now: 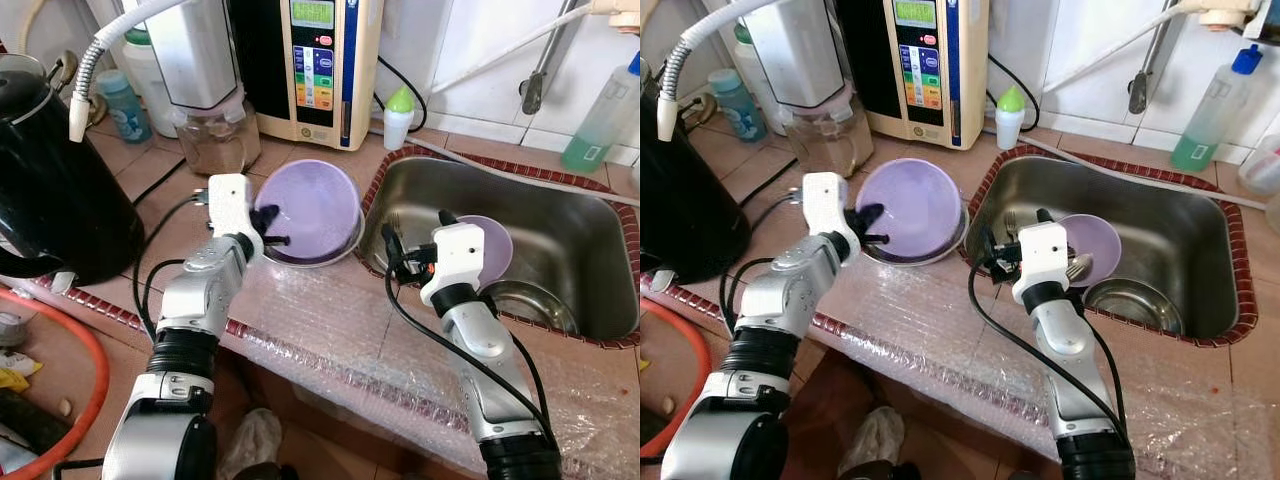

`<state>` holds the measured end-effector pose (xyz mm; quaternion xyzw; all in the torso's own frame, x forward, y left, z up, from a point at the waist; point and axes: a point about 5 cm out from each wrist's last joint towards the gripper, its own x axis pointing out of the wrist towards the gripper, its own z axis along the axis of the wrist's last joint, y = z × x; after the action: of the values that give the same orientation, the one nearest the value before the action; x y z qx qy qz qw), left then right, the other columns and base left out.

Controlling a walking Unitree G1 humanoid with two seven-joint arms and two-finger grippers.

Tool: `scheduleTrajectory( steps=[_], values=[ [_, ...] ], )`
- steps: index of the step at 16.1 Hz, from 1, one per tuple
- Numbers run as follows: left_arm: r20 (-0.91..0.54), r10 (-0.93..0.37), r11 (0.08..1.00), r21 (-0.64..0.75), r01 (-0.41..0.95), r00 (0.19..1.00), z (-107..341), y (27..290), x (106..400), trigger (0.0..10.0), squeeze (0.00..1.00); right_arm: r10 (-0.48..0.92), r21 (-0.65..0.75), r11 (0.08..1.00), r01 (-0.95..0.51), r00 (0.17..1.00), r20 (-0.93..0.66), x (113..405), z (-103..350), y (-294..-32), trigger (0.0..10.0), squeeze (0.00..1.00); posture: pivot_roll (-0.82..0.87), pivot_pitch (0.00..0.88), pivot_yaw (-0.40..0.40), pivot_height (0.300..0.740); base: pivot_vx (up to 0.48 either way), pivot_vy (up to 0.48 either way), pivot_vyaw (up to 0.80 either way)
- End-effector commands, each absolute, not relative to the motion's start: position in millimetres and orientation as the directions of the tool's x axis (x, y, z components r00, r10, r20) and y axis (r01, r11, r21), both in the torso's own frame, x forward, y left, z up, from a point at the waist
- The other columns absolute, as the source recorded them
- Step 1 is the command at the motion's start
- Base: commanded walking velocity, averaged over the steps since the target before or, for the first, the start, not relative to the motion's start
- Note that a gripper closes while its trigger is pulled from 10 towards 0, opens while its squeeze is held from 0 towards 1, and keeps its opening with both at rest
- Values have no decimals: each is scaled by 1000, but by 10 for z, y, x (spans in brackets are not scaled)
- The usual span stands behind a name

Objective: Kitchen organization

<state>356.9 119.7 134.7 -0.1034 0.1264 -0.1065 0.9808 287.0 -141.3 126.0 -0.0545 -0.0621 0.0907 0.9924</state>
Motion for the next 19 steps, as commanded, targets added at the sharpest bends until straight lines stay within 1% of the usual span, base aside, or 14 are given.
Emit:
scheduleTrajectory(
  steps=[1, 4, 7, 10, 12, 13, 14, 16, 19],
  values=[
    [-205, -196, 967, -204, 154, 959, 1385, 1249, 3603, 0, 0, 202, -86, 978, -191, 968, 147, 2885, 1333, -1378, 10000, 0, -123, 0, 82, 740, 0, 0, 0],
    [-133, -211, 968, -166, 188, 968, 1504, 1178, 3620, 0, 0, 302, -45, 953, -299, 935, 185, 2894, 1423, -1218, 10000, 0, -120, 0, 82, 740, 0, 0, 0],
    [-56, -255, 962, -117, 248, 965, 1646, 1097, 3628, 0, 0, 390, -64, 921, -385, 895, 217, 2957, 1539, -1084, 10000, 0, -119, 0, 87, 740, 0, 0, 0],
    [-20, -323, 943, -95, 319, 946, 1738, 997, 3603, 0, 0, 428, -93, 904, -418, 881, 203, 3072, 1531, -975, 10000, 0, -110, 0, 83, 740, 0, 0, 0],
    [5, -340, 938, -71, 340, 940, 1772, 979, 3585, 0, 0, 434, -104, 901, -421, 881, 189, 3127, 1512, -931, 10000, 0, -98, 0, 79, 740, 0, 0, 0],
    [19, -351, 934, -62, 351, 936, 1790, 975, 3563, 0, 0, 399, -101, 917, -387, 899, 179, 3188, 1506, -941, 3216, 0, -83, 0, 71, 740, 0, 0, 0],
    [34, -364, 930, -48, 366, 931, 1801, 972, 3540, 0, 0, 335, -123, 940, -317, 927, 168, 3253, 1492, -995, 0, 0, -78, 0, 66, 740, 0, 0, 0],
    [42, -372, 927, -36, 374, 927, 1793, 977, 3515, 0, 0, 298, -92, 954, -286, 942, 155, 3294, 1471, -1035, 0, 0, -74, 0, 64, 740, 0, 0, 0],
    [47, -400, 916, -21, 402, 915, 1776, 946, 3488, 0, 0, 246, 2, 969, -248, 959, 144, 3351, 1464, -1076, 0, 0, -80, 0, 67, 740, 0, 0, 0]
  ],
)
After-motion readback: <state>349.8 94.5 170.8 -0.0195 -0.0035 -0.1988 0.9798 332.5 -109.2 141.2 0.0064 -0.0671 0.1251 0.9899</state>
